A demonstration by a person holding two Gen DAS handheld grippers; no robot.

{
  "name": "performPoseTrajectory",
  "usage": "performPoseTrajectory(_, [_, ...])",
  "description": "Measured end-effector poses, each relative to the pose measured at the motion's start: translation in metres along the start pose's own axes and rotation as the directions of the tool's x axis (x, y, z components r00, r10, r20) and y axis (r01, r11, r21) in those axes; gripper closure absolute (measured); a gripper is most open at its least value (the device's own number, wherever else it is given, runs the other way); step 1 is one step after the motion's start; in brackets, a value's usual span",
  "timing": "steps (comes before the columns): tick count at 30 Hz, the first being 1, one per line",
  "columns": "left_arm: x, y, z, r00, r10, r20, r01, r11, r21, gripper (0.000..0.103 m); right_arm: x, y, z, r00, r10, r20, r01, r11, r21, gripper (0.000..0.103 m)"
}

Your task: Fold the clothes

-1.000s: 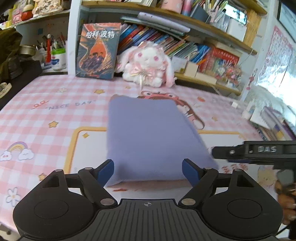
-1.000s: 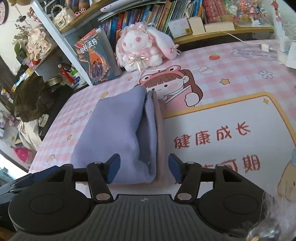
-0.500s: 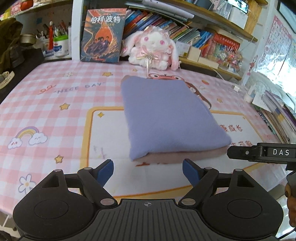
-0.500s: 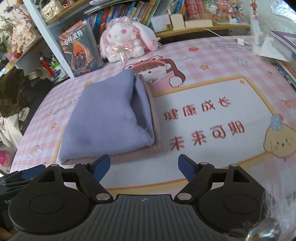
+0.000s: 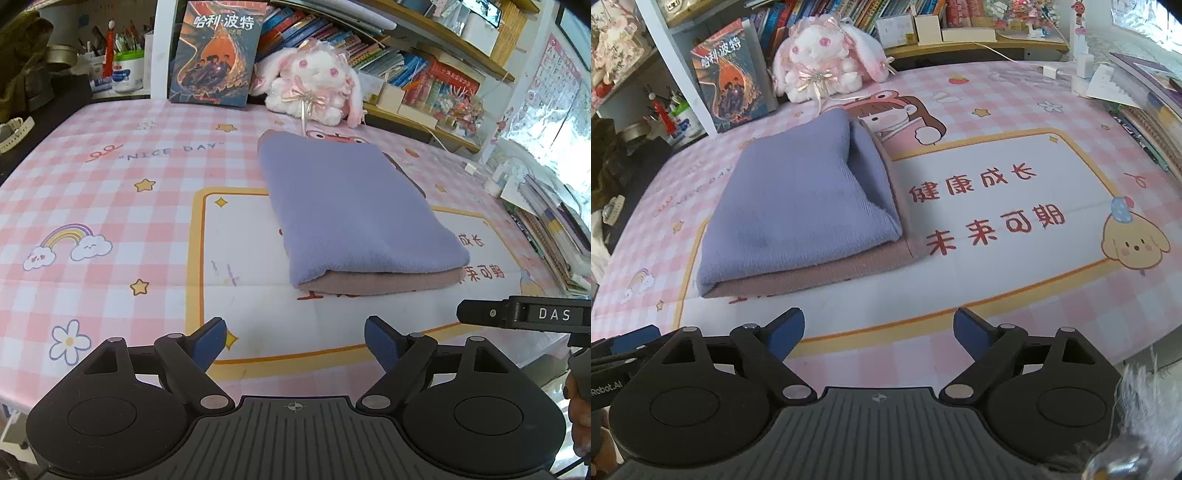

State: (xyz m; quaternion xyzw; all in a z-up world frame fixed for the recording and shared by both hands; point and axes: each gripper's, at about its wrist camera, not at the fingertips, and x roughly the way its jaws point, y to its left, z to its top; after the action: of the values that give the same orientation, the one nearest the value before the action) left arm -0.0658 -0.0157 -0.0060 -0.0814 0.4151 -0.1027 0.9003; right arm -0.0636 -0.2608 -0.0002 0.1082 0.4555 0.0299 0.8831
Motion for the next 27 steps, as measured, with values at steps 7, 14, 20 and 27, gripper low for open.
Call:
performPoseTrajectory(7, [0.002, 0.005, -0.001, 0.999, -0.035, -0.005, 0.034, 0.999, -0.021, 0.018, 0.001, 0.006, -0.002, 0.999, -0.034, -0.024, 0.033, 0.999, -0.021, 0.014])
performPoseTrajectory(14, [-0.005, 0.014, 0.003, 0.997, -0.055, 0.062, 0.06, 0.995, -0.079, 0.019, -0.018, -0.001, 0.004, 0.993, -0.043, 0.107, 0.041, 0.999, 0.026, 0.014])
performPoseTrajectory(20, [0.003, 0.027, 0.012, 0.997, -0.048, 0.053, 0.057, 0.981, -0.186, 0.019, -0.011, -0.011, 0.018, 0.995, -0.046, 0.093, 0.041, 0.998, 0.055, 0.013])
performPoseTrajectory(27, [0.018, 0.026, 0.025, 0.998, -0.018, 0.052, 0.03, 0.97, -0.241, 0.019, 0.007, -0.022, 0.041, 0.997, 0.005, 0.074, -0.011, 0.997, 0.076, 0.013])
